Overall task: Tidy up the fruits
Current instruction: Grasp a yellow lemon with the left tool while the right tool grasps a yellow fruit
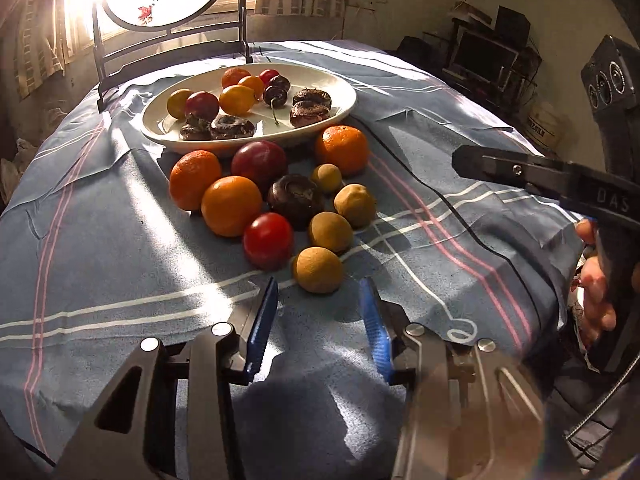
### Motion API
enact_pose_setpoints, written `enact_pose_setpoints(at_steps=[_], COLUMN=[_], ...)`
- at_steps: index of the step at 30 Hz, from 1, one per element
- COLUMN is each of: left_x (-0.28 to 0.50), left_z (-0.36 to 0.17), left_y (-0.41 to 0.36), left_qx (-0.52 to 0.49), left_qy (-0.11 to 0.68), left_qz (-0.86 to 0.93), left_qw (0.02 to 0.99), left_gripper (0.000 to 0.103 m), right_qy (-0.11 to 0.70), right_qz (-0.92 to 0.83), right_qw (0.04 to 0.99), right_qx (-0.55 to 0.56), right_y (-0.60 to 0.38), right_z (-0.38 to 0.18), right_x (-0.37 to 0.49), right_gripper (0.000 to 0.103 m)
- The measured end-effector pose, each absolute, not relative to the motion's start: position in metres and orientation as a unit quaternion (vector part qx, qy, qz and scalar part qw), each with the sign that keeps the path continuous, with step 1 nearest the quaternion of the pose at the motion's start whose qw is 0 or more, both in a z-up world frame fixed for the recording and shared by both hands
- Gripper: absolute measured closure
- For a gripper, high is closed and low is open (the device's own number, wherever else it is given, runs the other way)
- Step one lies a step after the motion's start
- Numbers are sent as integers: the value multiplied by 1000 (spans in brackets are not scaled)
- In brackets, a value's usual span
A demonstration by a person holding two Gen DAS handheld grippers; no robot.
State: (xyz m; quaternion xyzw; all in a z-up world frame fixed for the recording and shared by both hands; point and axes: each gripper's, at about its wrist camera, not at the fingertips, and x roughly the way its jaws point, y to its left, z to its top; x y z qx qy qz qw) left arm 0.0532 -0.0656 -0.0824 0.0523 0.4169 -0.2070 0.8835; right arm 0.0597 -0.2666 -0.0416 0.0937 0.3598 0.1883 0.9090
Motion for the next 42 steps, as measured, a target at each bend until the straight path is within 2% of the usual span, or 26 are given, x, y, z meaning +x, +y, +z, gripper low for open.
enact_pose_setpoints(at_steps=[4,14,16,24,26,28,36,42], left_x=[64,39,37,37,38,37,45,97], left_z=[-86,-66,-63,-63,-63,-63,-49,-29], left_y=[-70,-53,-46,-31,-29,-28,-23,-49], left_qx=[40,41,30,14,10,7,-3,5], left_qy=[417,376,376,376,375,375,364,364], left_qz=[-201,-200,-199,-195,-196,-195,-200,-216], left_qw=[885,904,904,906,906,906,910,906], left_gripper=[76,76,76,76,76,76,76,76], right_qy=[366,389,396,436,439,435,384,366], right_qz=[191,211,204,207,204,205,228,224], right_qw=[906,895,894,875,874,875,886,893], right_qx=[88,53,42,39,41,52,122,135], right_y=[-263,-228,-219,-195,-194,-197,-234,-248], right_z=[-47,-62,-66,-76,-76,-76,-46,-8], right_x=[57,75,84,109,112,111,97,144], right_gripper=[56,56,62,68,77,77,77,77])
